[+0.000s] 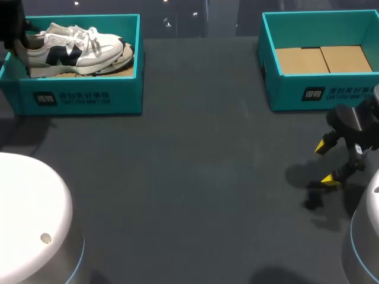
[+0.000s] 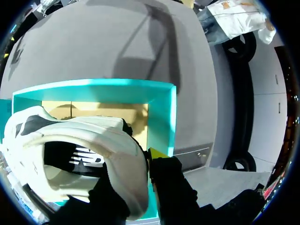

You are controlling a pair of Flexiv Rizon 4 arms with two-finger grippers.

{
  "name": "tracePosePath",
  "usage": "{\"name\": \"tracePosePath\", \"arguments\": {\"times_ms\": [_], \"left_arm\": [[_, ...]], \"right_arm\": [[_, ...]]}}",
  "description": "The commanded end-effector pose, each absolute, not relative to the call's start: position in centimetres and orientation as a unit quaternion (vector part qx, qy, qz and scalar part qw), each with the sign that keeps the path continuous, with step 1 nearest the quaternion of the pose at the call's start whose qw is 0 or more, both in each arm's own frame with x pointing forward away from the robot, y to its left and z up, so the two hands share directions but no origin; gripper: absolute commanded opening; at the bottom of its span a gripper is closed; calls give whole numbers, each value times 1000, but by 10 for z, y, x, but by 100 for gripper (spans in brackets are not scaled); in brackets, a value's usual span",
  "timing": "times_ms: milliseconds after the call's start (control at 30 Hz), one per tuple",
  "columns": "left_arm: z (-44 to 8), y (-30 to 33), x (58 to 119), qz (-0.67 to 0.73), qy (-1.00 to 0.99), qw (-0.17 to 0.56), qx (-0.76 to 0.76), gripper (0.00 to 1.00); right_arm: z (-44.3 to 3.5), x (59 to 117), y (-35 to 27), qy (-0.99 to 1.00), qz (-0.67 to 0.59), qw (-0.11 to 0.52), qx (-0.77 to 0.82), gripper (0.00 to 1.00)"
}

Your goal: Take the shoe out of the shoebox, open the shoe tongue, remove and reinsert the insole, then place the shoe into the shoebox

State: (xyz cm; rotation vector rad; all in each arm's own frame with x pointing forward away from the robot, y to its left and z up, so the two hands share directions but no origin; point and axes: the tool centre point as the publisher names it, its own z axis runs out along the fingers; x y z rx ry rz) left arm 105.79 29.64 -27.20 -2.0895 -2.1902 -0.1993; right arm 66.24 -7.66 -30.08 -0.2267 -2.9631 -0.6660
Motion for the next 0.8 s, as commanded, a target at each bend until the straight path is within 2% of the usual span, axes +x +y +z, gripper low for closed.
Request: {"name": "tracePosePath", "arguments": {"times_ms": [33, 233, 400, 800], "left_arm": [[-235, 295, 1055, -66, -719, 55, -690, 0], [-203, 295, 1057, -74, -715, 58, -693, 0], [-176, 293, 1059, -69, -724, 87, -681, 0], [-176, 293, 1059, -69, -724, 87, -681, 0]], "right_arm": [[-301, 661, -76, -972, -217, 47, -75, 100], [-301, 661, -76, -972, -217, 47, -75, 100], [-301, 661, -76, -972, -217, 47, -75, 100], [-301, 661, -76, -972, -217, 47, -75, 100]]}}
